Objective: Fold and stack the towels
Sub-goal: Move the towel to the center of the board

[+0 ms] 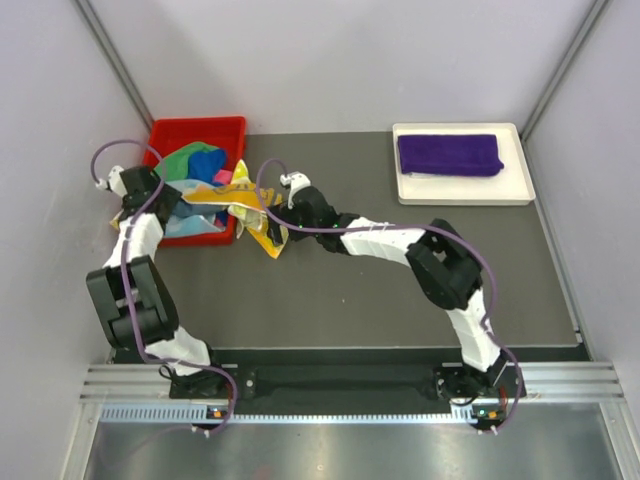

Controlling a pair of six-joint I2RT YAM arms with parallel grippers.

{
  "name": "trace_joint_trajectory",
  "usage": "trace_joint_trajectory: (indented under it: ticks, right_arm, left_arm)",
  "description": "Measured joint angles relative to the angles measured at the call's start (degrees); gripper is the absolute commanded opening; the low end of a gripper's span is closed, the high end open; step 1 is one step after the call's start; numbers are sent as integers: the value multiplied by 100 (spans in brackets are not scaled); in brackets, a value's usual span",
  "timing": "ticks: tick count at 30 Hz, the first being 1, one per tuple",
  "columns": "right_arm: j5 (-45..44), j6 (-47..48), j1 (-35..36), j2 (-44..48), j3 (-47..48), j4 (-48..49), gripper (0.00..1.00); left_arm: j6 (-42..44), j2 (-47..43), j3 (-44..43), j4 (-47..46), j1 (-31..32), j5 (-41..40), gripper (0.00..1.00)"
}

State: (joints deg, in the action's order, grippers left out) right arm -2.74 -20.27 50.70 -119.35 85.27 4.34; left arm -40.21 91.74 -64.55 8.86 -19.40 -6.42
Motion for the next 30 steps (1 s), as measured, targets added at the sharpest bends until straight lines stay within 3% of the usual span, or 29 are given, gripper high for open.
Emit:
trace_joint_trajectory:
  ticks: [4, 7, 9, 14, 18, 22, 23, 25, 26, 30]
  right_arm:
    - [-15, -103, 0, -730, 737, 39, 77]
    - [-15, -192, 0, -1001, 951, 4, 52]
    - [-17, -256, 0, -1147, 1104, -44, 43]
    - [-76, -297, 0, -1182, 1193, -125, 21]
    - [-120, -313, -26, -1176, 1207, -138, 2]
    - [-223, -337, -83, -894, 898, -173, 0]
    - [-254, -334, -101, -732, 723, -179, 0]
    - [-308, -332, -136, -348, 319, -164, 0]
    - [-348, -328, -153, -125, 116, -151, 0]
    - [-428, -289, -304, 879, -739, -55, 0]
  left_arm:
    - [50, -695, 776, -730, 317, 251, 60]
    - [105, -1224, 1309, -1163, 684, 363, 61]
    - [160, -1460, 1491, -1344, 990, 398, 61]
    - [426, -1537, 1517, -1574, 1980, 227, 60]
    - [461, -1235, 1480, -1572, 2330, 68, 54]
    - [356, -557, 1241, -1392, 2271, -603, 34]
    - [304, -402, 1180, -1357, 2238, -791, 21]
    - [203, -146, 1016, -1279, 2146, -1106, 11]
    - [168, -24, 905, -1228, 2103, -1235, 0]
    - [39, 490, 345, -1097, 1958, -1729, 0]
